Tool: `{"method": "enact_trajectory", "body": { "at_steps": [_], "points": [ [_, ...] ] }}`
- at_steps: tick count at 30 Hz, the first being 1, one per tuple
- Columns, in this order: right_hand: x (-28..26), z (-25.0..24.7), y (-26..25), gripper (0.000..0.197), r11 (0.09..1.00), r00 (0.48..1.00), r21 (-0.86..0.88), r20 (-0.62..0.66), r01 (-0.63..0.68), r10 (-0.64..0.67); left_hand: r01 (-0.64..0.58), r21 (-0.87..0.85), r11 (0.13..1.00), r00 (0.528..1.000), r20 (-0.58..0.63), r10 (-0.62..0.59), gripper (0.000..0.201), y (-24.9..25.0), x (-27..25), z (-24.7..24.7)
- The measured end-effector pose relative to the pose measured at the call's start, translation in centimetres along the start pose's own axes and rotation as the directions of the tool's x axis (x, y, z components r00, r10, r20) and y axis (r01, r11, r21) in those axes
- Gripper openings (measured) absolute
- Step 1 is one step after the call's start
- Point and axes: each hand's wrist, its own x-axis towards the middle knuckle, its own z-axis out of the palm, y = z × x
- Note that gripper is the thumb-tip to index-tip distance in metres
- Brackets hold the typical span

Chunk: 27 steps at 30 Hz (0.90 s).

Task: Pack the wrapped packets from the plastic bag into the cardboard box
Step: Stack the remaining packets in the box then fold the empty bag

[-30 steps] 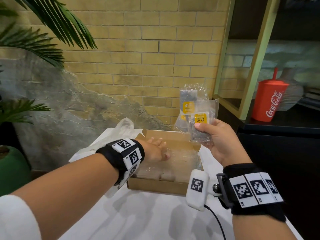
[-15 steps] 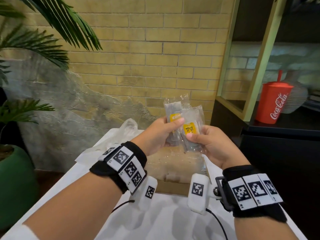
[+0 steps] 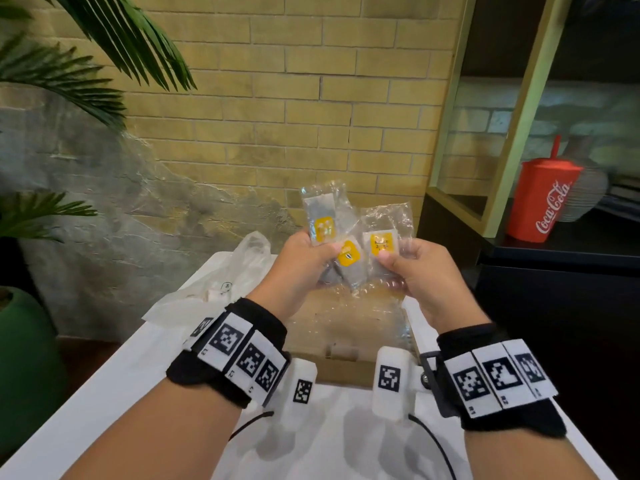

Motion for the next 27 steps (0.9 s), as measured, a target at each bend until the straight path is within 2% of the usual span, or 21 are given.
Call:
{"method": "enact_trajectory", "body": {
  "at_steps": [3,6,9,12,16,19,21,23,27],
  "points": [
    [0.8,-1.2,-1.0,0.018,0.997,0.999,-0.071,-0.028,-0.041,0.039,-0.009,-0.026,1.000,0.994,-0.110,0.006,0.021,0.5,0.0,-1.6],
    [2.4,-1.3,-1.5,0.022,0.970,0.999,-0.244,0.049,0.003,0.009,-0.011,-0.025,1.000,0.986,-0.167,0.007,0.022,0.7,0.1,-3.0],
    [3.8,-0.3,-1.4,0.020,0.849,0.976,-0.524,0.210,0.066,0.053,-0.009,-0.036,0.999,0.982,-0.187,0.002,0.021,0.7,0.0,-3.6],
    [4.7,0.8,-1.2,0.024,0.730,0.950,-0.672,0.293,0.125,0.107,-0.019,-0.041,0.999,0.982,-0.187,0.011,0.025,0.5,-0.2,-3.7],
    [5.2,2.0,-1.1,0.028,0.634,0.937,-0.760,0.311,0.143,0.161,0.001,-0.040,0.999,0.984,-0.179,-0.008,0.022,0.6,0.0,-4.0],
    [5.1,2.8,-0.9,0.031,0.485,0.894,-0.849,0.367,0.210,0.256,0.019,-0.038,0.999,0.983,-0.180,-0.026,0.013,0.8,0.0,-4.2],
    [5.2,3.0,-0.7,0.032,0.407,0.899,-0.884,0.354,0.232,0.257,0.022,-0.038,0.999,0.982,-0.188,-0.029,0.016,0.8,0.0,-4.3],
    [5.3,3.0,-0.7,0.028,0.373,0.922,-0.900,0.321,0.226,0.216,0.011,-0.025,1.000,0.983,-0.184,-0.015,0.019,0.8,0.0,-4.3],
    [5.0,3.1,-0.3,0.027,0.382,0.933,-0.890,0.326,0.249,0.152,-0.022,-0.021,1.000,0.984,-0.179,0.018,0.019,1.0,-0.2,-4.5]
  ]
}}
